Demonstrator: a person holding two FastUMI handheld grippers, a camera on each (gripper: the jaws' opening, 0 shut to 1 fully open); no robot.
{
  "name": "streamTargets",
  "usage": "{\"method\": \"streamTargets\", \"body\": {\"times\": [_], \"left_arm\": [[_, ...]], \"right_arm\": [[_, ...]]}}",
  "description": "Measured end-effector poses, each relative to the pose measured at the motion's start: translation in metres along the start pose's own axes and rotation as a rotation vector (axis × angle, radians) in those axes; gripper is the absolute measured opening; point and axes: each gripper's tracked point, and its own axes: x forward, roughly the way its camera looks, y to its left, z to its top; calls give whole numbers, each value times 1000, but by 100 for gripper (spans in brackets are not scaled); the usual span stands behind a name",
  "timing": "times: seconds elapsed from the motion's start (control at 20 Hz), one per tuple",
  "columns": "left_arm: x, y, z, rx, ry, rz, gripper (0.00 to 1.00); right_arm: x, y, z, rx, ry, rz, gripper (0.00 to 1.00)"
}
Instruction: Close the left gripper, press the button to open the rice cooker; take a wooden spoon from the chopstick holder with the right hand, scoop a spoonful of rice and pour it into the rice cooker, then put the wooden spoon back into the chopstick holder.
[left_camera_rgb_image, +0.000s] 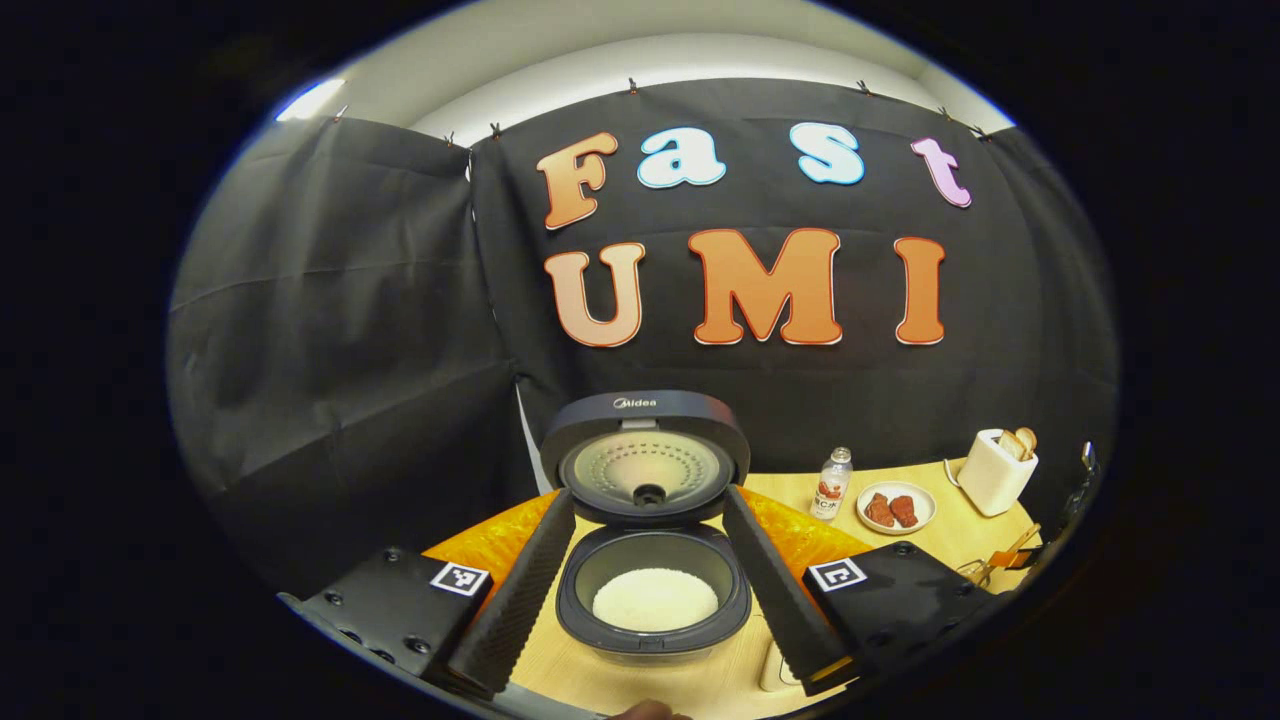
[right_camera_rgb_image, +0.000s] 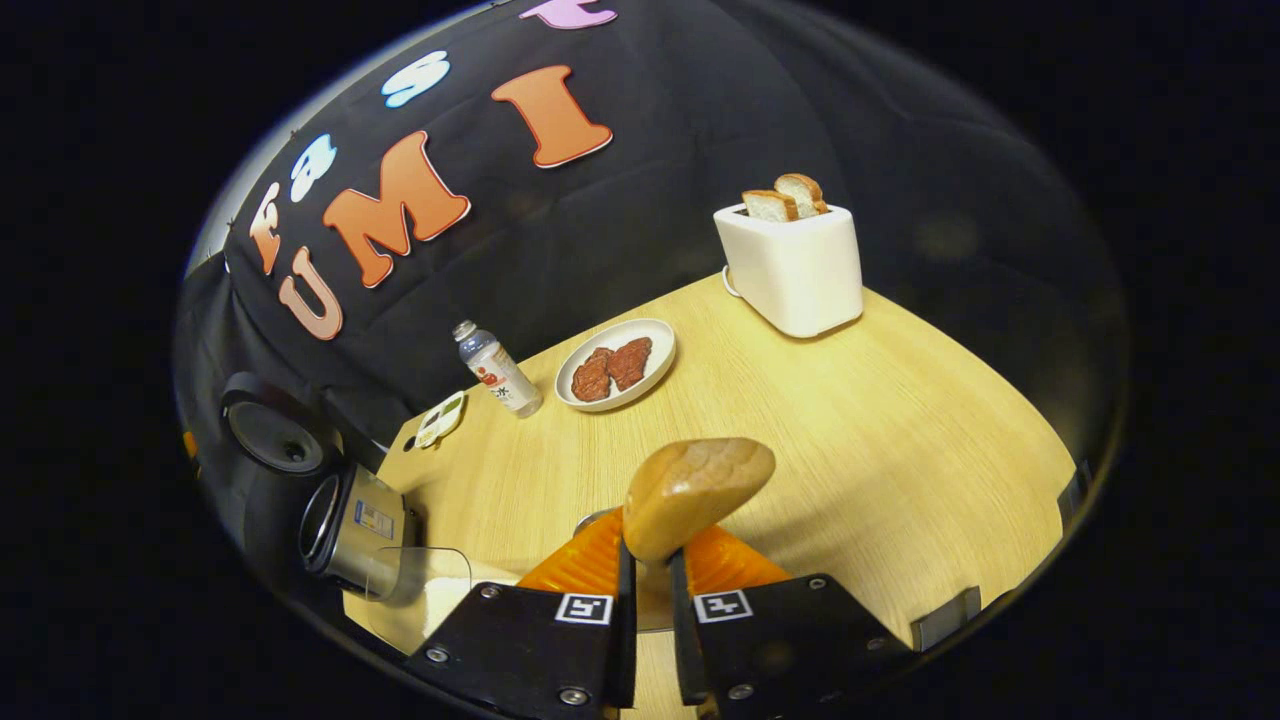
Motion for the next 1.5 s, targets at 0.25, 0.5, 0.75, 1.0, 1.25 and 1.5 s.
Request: {"method": "streamTargets", "body": {"times": [0.25,0.5,0.75,1.0,1.25,1.5], "left_arm": [[52,7,57,-45,-28,-29,95],[117,5,54,-22,58,-15,96],[176,13,66,15,73,2,95],[210,10,29,10,250,-19,94],[197,11,-12,-11,430,-17,96],[148,13,-83,-14,698,-4,100]], "right_arm": [[-29,-11,23,-49,-52,-46,64],[-76,-14,44,-122,-133,-95,88],[-114,-6,68,-173,-197,-121,92],[-130,12,73,-192,-243,-121,93],[-125,23,64,-220,-226,-104,93],[-114,42,55,-250,-201,-57,93]]}}
